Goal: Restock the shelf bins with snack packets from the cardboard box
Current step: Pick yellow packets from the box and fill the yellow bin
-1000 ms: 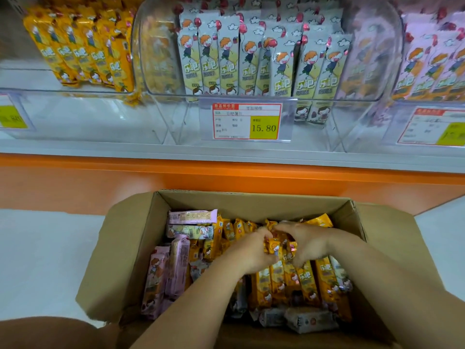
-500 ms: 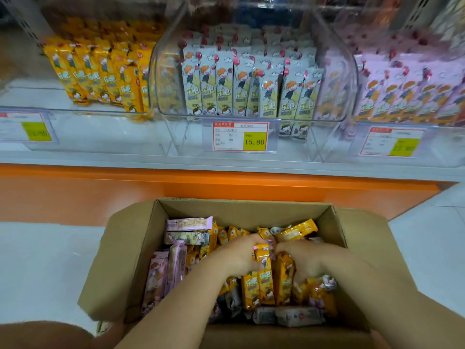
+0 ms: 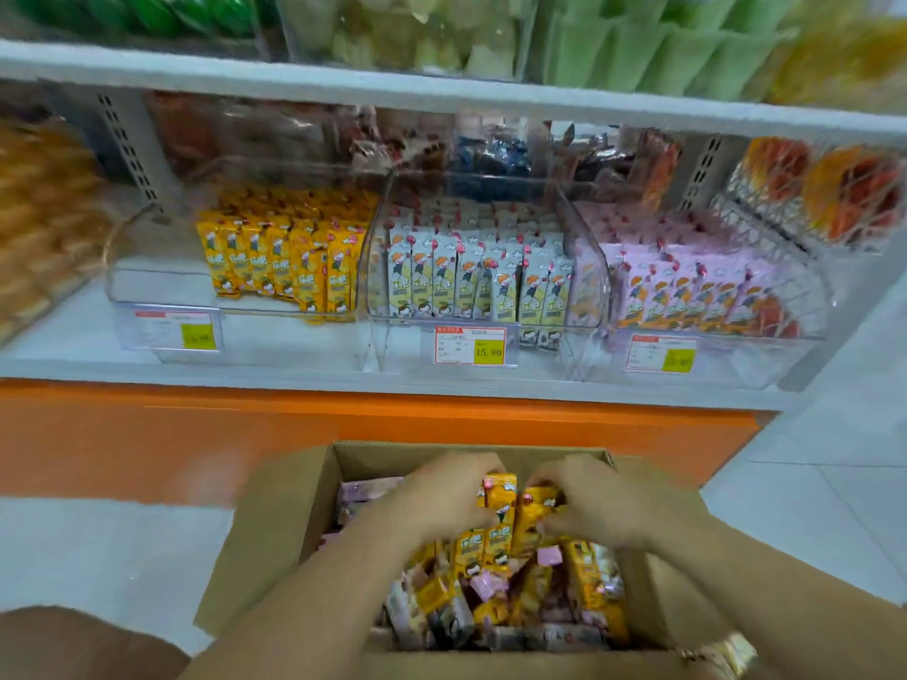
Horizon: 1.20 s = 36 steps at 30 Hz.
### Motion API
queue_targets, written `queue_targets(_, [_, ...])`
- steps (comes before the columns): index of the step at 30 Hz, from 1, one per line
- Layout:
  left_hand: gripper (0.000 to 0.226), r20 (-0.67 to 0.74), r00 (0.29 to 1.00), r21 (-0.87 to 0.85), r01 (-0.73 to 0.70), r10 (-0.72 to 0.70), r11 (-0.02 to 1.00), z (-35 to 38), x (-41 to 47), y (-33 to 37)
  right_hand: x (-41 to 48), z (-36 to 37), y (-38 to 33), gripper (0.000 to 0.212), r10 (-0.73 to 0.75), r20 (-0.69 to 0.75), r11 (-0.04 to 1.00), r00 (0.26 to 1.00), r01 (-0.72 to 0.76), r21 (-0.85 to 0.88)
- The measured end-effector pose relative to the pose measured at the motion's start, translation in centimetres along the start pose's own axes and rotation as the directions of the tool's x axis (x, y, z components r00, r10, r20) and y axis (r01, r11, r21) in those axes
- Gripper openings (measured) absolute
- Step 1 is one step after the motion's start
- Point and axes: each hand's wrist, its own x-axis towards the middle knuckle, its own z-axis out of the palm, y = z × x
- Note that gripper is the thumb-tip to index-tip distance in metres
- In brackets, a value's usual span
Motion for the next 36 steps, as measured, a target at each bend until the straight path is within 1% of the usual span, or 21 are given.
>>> queue_targets(3, [0.044,-0.120,0.991,0.080,-0.045,0.054,0.996,-5.1,-2.9,0.5,-0.6,-4.5,-3.3,0.025,-0.062,-0.121,0.998,0.991,0.058,-0.031])
queue_targets(5, [0.042,-0.209,0.975,0.137,-0.044,0.072,0.990,-8.5,-5.2,0.4,-0.9,-7.4,-6.0,0.029,-0.136,-0.190,0.990,0.972,0.124,-0.073])
queue_targets(7, [0.045,-0.312,0.946,0.192,-0.030,0.090,0.981,-11.9,-7.7,-0.1,-1.0,-10.1,-9.0,0.034,-0.214,-0.270,0.976,0.939,0.191,-0.109])
queue_targets(11, [0.050,-0.499,0.858,0.265,0.017,0.122,0.964,-17.8,-12.0,-1.6,0.1,-14.5,-14.3,0.028,-0.325,-0.397,0.946,0.858,0.287,-0.154])
queue_targets(14, [0.051,-0.591,0.800,0.277,0.077,0.106,0.958,-20.8,-13.8,-3.3,2.0,-16.6,-17.4,0.030,-0.400,-0.458,0.917,0.794,0.351,-0.192])
queue_targets(16, [0.050,-0.631,0.770,0.276,0.112,0.092,0.955,-22.3,-14.0,-4.9,3.6,-17.6,-19.0,0.034,-0.421,-0.471,0.907,0.775,0.364,-0.212])
queue_targets(18, [0.048,-0.662,0.747,0.262,0.149,0.065,0.953,-23.5,-13.3,-6.8,6.0,-18.1,-20.2,0.034,-0.436,-0.474,0.900,0.765,0.377,-0.219])
queue_targets(20, [0.047,-0.675,0.737,0.252,0.196,0.028,0.948,-24.2,-12.2,-8.8,8.7,-18.1,-20.9,0.035,-0.425,-0.465,0.905,0.777,0.384,-0.185])
queue_targets(22, [0.047,-0.666,0.746,0.236,0.235,-0.019,0.943,-24.9,-11.0,-10.7,11.7,-18.1,-21.5,0.033,-0.417,-0.446,0.907,0.792,0.392,-0.151])
queue_targets(26, [0.044,-0.649,0.755,0.211,0.293,-0.091,0.933,-26.7,-8.7,-14.3,17.4,-18.5,-22.8,0.019,-0.389,-0.392,0.912,0.834,0.410,-0.033])
queue_targets(29, [0.043,-0.600,0.783,0.218,0.357,-0.164,0.908,-27.9,-7.0,-16.8,21.1,-18.8,-23.6,0.020,-0.374,-0.322,0.919,0.870,0.394,-0.003])
queue_targets(31, [0.045,-0.573,0.798,0.236,0.382,-0.189,0.894,-28.3,-5.7,-18.3,23.1,-18.6,-24.0,0.028,-0.377,-0.277,0.924,0.884,0.380,-0.047])
queue_targets(34, [0.047,-0.524,0.828,0.279,0.389,-0.201,0.878,-28.0,-3.5,-19.9,25.3,-18.1,-24.4,0.053,-0.345,-0.186,0.934,0.920,0.317,-0.162])
queue_targets(36, [0.050,-0.499,0.841,0.290,0.392,-0.212,0.873,-27.5,-2.3,-20.7,26.5,-17.6,-24.4,0.058,-0.339,-0.178,0.930,0.924,0.300,-0.212])
